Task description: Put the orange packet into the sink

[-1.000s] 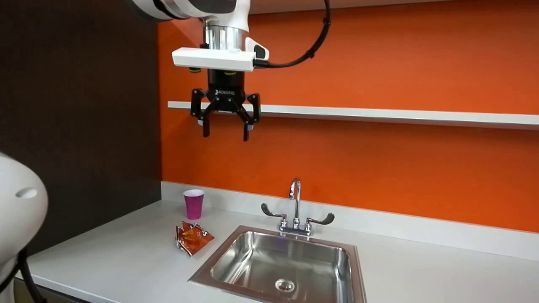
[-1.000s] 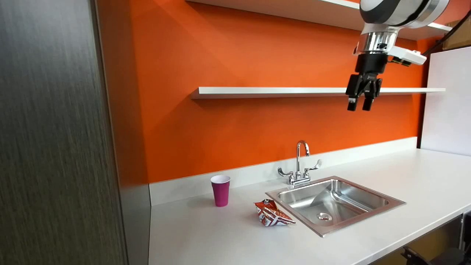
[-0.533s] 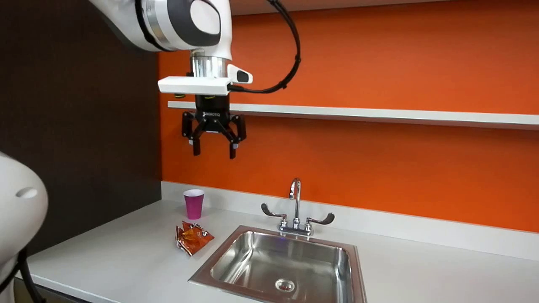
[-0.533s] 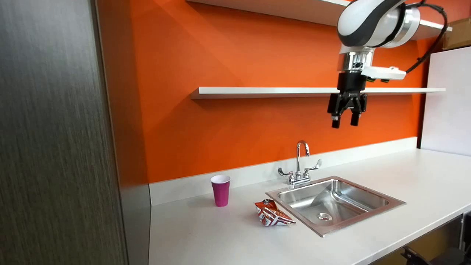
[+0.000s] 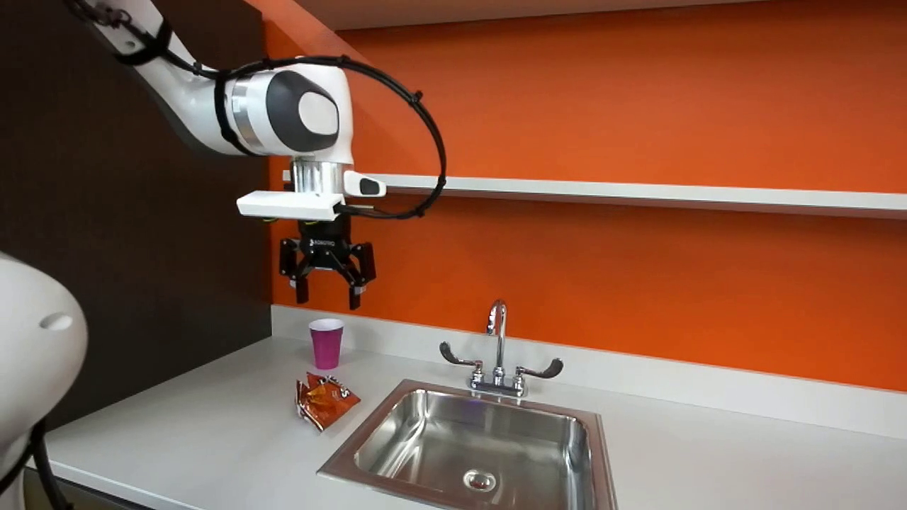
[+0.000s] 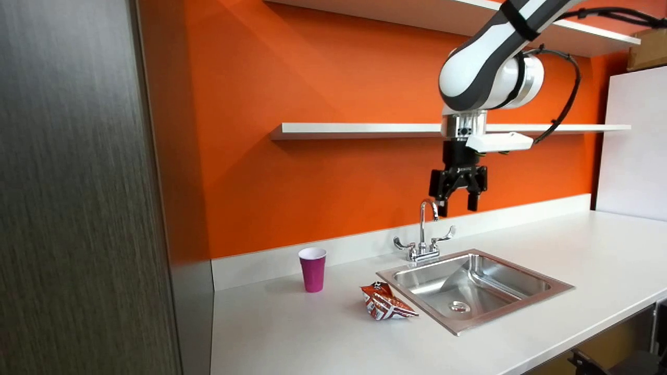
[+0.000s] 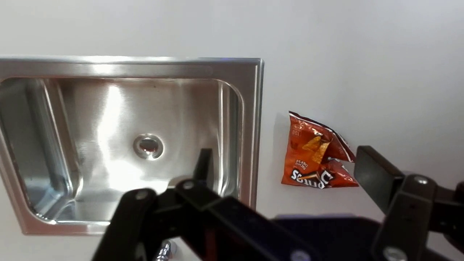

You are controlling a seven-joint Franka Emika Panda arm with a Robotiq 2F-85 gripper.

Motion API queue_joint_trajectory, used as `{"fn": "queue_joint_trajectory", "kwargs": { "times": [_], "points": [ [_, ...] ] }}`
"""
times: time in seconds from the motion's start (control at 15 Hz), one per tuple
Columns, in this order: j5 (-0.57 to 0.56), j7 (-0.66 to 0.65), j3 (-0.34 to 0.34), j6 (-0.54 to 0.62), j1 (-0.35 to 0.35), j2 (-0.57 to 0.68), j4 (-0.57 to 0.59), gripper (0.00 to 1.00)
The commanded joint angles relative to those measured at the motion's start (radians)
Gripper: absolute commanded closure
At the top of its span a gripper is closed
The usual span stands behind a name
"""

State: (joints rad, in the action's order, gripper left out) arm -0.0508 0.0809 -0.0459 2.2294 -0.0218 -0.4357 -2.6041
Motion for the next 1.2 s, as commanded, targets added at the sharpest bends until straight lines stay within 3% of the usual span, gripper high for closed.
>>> {"fn": "queue_joint_trajectory", "kwargs": {
  "times": [0.0, 0.47, 1.13],
  "points": [
    [0.063, -0.03, 0.024, 0.074, -0.022, 0.098, 0.017, 0.0],
    [0.172, -0.008, 0.033, 0.27, -0.059, 0.304, 0.06, 0.0],
    [0.209, -0.002, 0.08, 0.388, -0.056, 0.552, 0.172, 0.0]
  ]
}}
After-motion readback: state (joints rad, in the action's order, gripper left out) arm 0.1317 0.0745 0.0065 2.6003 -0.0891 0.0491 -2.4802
